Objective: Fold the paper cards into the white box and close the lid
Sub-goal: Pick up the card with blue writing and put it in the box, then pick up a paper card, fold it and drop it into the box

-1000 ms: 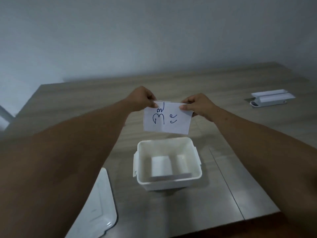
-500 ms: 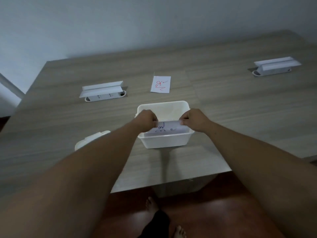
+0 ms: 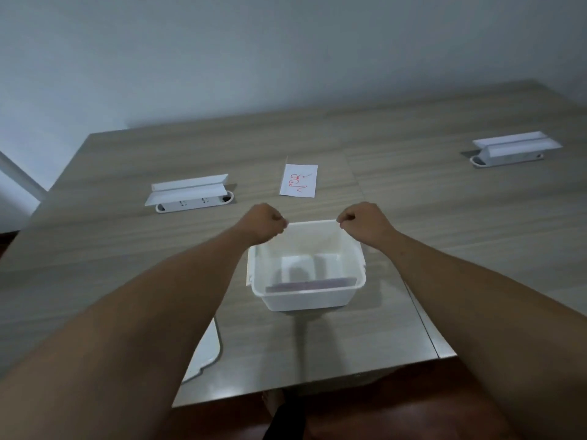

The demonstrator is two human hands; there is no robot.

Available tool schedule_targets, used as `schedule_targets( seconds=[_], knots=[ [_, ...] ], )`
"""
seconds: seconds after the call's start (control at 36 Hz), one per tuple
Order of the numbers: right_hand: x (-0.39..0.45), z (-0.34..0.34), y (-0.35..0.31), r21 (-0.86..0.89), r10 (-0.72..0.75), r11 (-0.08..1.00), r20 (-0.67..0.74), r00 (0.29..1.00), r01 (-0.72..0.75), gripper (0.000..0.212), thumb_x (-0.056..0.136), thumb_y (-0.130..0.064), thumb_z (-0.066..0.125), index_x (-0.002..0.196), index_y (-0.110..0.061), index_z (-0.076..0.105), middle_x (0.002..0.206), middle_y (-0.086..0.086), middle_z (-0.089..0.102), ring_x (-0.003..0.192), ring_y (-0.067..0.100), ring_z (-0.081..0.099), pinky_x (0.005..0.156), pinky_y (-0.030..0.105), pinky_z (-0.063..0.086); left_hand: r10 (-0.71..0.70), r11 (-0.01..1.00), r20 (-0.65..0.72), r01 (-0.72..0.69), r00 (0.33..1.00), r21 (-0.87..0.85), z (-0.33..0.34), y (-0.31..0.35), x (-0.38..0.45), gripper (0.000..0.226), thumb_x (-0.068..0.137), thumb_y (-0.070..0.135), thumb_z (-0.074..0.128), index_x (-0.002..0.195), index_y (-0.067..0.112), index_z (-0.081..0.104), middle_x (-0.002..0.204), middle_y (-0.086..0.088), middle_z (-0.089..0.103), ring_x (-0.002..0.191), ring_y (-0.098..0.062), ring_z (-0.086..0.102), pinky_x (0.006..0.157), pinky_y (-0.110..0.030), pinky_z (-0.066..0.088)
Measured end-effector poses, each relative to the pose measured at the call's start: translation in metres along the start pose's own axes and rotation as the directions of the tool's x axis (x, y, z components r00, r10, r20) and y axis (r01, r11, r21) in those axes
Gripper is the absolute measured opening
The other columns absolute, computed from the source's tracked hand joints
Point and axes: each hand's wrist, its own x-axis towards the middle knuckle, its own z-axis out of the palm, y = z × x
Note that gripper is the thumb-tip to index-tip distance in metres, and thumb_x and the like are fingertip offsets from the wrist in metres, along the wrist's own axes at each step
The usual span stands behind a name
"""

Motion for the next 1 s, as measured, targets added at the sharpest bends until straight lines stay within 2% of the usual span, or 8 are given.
schedule_targets(
  seconds=[0.22,0.33,0.5,0.64,0.72,0.83,0.92,1.0],
  knots=[
    [0.087,-0.012,-0.018,0.044,0.055,0.998,-0.075,0.996,-0.051,0.025,0.079,-0.005,0.057,0.093,-0.009,0.077,0.106,0.003,0.075,0.103,0.018,0.066,0.091,0.025,0.051,-0.035,0.996,-0.165,0.048,0.986,0.073,-0.054,0.008,0.094,0.034,0.085,0.025,0.055,0.081,-0.004,0.072,0.086,-0.02,0.074,0.084,-0.034,0.07,0.074,-0.038,0.056],
    [0.135,-0.001,-0.019,0.03,0.086,0.996,-0.091,0.992,-0.084,0.023,0.078,-0.004,0.058,0.092,-0.006,0.077,0.106,0.006,0.075,0.105,0.021,0.066,0.094,0.03,0.051,-0.082,0.992,-0.158,0.096,0.984,0.083,-0.063,0.001,0.154,0.031,0.083,0.023,0.054,0.081,0.0,0.074,0.085,-0.017,0.074,0.083,-0.033,0.068,0.063,-0.029,0.045],
    [0.205,0.029,-0.007,0.051,0.216,0.976,-0.114,0.97,-0.212,0.029,0.084,-0.006,0.05,0.098,-0.001,0.075,0.112,0.016,0.073,0.108,0.035,0.064,0.098,0.043,0.049,-0.115,0.977,-0.082,0.127,0.99,0.169,-0.041,-0.018,0.236,0.032,0.084,0.024,0.049,0.078,-0.002,0.068,0.085,-0.02,0.068,0.088,-0.037,0.063,0.07,-0.029,0.043],
    [0.258,0.064,0.022,0.169,0.412,0.898,0.005,0.911,-0.407,0.017,0.076,-0.009,0.051,0.07,-0.023,0.059,0.083,0.003,0.058,0.081,0.022,0.056,0.077,0.03,0.047,-0.237,0.965,0.006,0.234,0.972,0.115,-0.007,-0.038,0.281,0.028,0.086,0.027,0.048,0.075,0.002,0.057,0.081,-0.015,0.057,0.097,-0.037,0.062,0.07,-0.027,0.035],
    [0.285,0.084,0.035,0.219,0.469,0.854,0.068,0.881,-0.472,0.016,0.079,-0.011,0.052,0.068,-0.023,0.056,0.085,0.006,0.059,0.081,0.022,0.056,0.084,0.04,0.054,-0.324,0.946,0.004,0.324,0.946,-0.033,0.014,-0.047,0.304,0.042,0.088,0.036,0.05,0.089,-0.003,0.066,0.086,-0.015,0.059,0.102,-0.036,0.062,0.072,-0.028,0.035],
    [0.306,0.111,0.05,0.223,0.509,0.825,0.106,0.854,-0.519,0.015,0.079,-0.013,0.055,0.085,-0.009,0.067,0.089,0.014,0.068,0.089,0.031,0.067,0.084,0.039,0.055,-0.418,0.904,-0.029,0.414,0.908,-0.106,0.042,-0.055,0.325,0.058,0.089,0.045,0.055,0.12,-0.004,0.061,0.126,-0.02,0.063,0.12,-0.035,0.056,0.093,-0.033,0.043],
    [0.325,0.12,0.056,0.219,0.537,0.801,0.151,0.83,-0.558,0.028,0.088,-0.016,0.052,0.108,-0.006,0.068,0.106,0.014,0.069,0.102,0.031,0.065,0.073,0.027,0.047,-0.389,0.921,-0.121,0.383,0.913,-0.068,0.051,-0.061,0.341,0.041,0.087,0.032,0.055,0.098,-0.004,0.071,0.105,-0.021,0.072,0.102,-0.037,0.065,0.085,-0.033,0.05],
    [0.341,0.123,0.051,0.308,0.523,0.784,0.139,0.841,-0.539,0.018,0.082,-0.027,0.059,0.082,-0.012,0.069,0.085,0.011,0.065,0.079,0.027,0.062,0.069,0.035,0.05,-0.379,0.925,-0.178,0.368,0.908,-0.093,0.054,-0.064,0.346,0.029,0.08,0.016,0.052,0.082,-0.004,0.072,0.085,-0.023,0.073,0.084,-0.039,0.068,0.071,-0.031,0.052]
  ],
)
